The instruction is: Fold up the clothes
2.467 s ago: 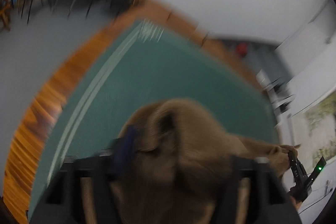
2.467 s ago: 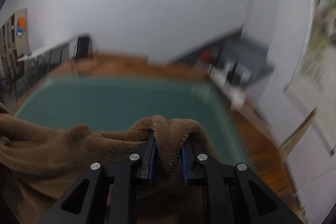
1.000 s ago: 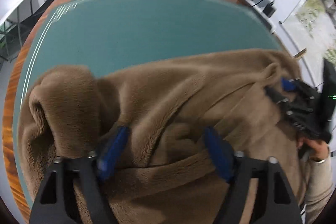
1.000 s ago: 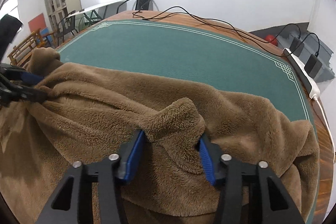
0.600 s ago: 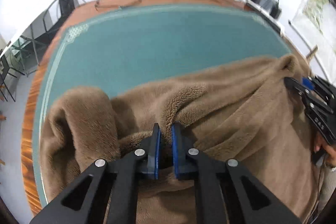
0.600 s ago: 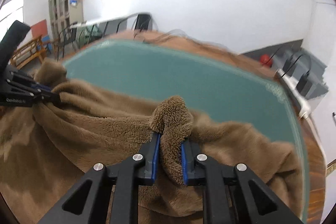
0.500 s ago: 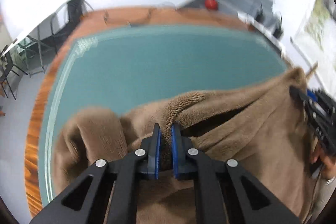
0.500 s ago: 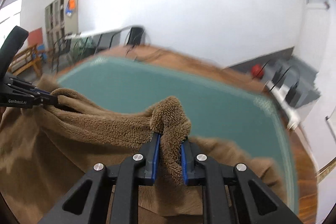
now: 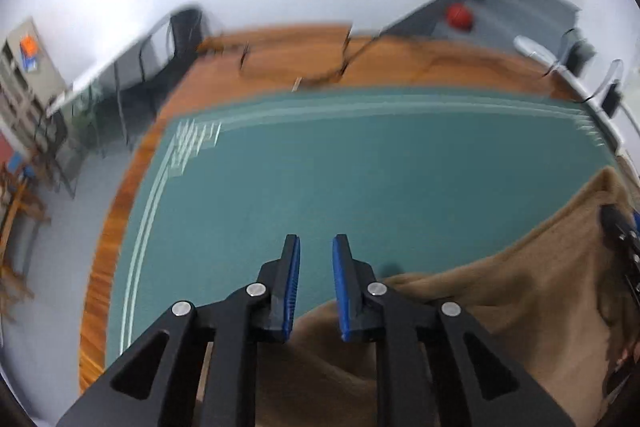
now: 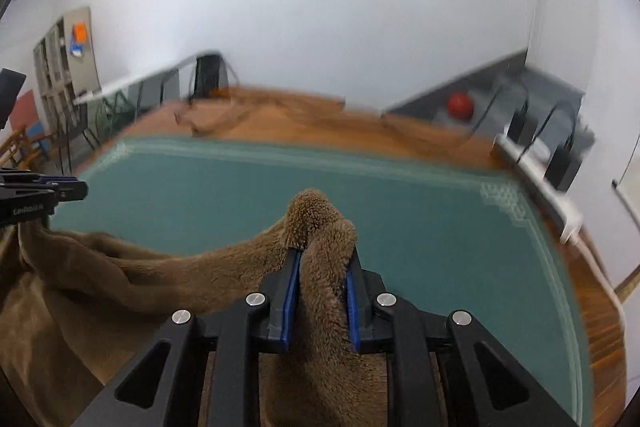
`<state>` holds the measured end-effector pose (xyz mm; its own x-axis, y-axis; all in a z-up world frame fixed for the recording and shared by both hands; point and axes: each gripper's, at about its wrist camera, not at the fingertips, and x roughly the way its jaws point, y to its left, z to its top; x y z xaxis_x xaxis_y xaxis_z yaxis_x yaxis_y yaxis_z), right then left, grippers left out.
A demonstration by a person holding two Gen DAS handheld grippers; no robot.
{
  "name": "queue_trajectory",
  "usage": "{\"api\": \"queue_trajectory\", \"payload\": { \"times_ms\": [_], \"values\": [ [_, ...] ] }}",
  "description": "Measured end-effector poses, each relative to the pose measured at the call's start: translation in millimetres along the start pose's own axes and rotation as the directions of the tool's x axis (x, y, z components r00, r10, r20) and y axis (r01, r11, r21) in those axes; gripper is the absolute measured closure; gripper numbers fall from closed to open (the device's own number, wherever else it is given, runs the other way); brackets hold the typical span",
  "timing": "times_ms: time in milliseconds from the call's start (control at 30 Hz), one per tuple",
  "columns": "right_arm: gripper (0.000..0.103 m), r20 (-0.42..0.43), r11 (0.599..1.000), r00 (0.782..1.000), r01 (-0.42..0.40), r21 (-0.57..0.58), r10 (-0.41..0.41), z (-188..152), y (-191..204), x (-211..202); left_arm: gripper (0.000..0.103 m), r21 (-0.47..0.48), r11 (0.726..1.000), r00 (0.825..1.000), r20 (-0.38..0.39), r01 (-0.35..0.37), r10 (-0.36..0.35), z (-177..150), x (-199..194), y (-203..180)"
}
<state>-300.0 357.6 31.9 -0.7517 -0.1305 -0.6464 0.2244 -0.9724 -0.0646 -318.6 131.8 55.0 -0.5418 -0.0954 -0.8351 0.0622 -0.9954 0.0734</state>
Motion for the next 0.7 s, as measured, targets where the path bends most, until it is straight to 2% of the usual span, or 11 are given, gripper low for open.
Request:
{"api": "queue_trajectory", "payload": {
  "times_ms": [67, 100, 133, 167, 233, 267, 333, 400, 533, 567, 700],
  "values": [
    [0.074, -0.009, 0.999, 1.000, 0.027, -0.027, -0.027, -8.5, -1.3, 2.5, 0.079, -0.079, 0.995, 0.997, -0.029, 0.064, -0.066, -8.9, 3.2, 29.0],
    [0.056, 0.003, 0.999, 0.999, 0.035, -0.039, -0.035, -9.9, -0.5, 2.4, 0.073, -0.112, 0.989, 0.995, -0.034, 0.094, -0.098, -13.6, 1.8, 42.6],
    [0.030, 0.017, 0.998, 0.999, 0.039, -0.041, -0.038, -5.1, 4.5, 9.0, 0.057, -0.131, 0.985, 0.993, -0.029, 0.113, -0.117, -18.3, -2.5, 53.2],
    [0.021, 0.042, 0.999, 0.999, 0.034, -0.029, -0.033, -5.8, 1.2, 0.3, 0.049, -0.145, 0.982, 0.992, -0.022, 0.123, -0.128, -23.5, -7.8, 64.2],
    [0.019, 0.077, 1.000, 0.997, 0.009, -0.001, -0.009, -11.9, -4.2, -24.0, 0.023, -0.149, 0.984, 0.995, 0.004, 0.101, -0.102, -36.1, -23.7, 87.7],
    [0.019, 0.080, 0.999, 0.996, -0.031, 0.021, 0.029, -20.7, -10.0, -44.8, 0.021, -0.151, 0.984, 0.996, 0.017, 0.090, -0.089, -42.3, -31.7, 99.5],
    [0.019, 0.077, 0.992, 0.992, -0.105, 0.065, 0.100, -30.5, -19.7, -72.1, 0.021, -0.153, 0.985, 0.997, 0.019, 0.083, -0.081, -55.9, -42.0, 119.5],
    [0.019, 0.054, 0.980, 0.984, -0.175, 0.094, 0.171, -33.1, -16.6, -86.5, 0.021, -0.152, 0.983, 0.994, 0.001, 0.107, -0.108, -72.4, -48.9, 138.2],
    [0.019, 0.005, 0.950, 0.956, -0.291, 0.113, 0.292, -70.4, -15.8, -137.8, 0.021, -0.137, 0.987, 0.994, -0.057, 0.088, -0.097, -114.6, -56.5, 163.1],
    [0.019, -0.010, 0.945, 0.949, -0.313, 0.099, 0.316, -91.0, -10.8, -166.2, 0.021, -0.137, 0.986, 0.992, -0.073, 0.091, -0.101, -126.8, -58.6, 168.5],
    [0.019, -0.052, 0.943, 0.942, -0.331, 0.007, 0.331, -145.5, 21.3, -240.8, 0.021, -0.153, 0.979, 0.982, -0.114, 0.132, -0.150, -180.5, -74.3, 189.9]
  ]
}}
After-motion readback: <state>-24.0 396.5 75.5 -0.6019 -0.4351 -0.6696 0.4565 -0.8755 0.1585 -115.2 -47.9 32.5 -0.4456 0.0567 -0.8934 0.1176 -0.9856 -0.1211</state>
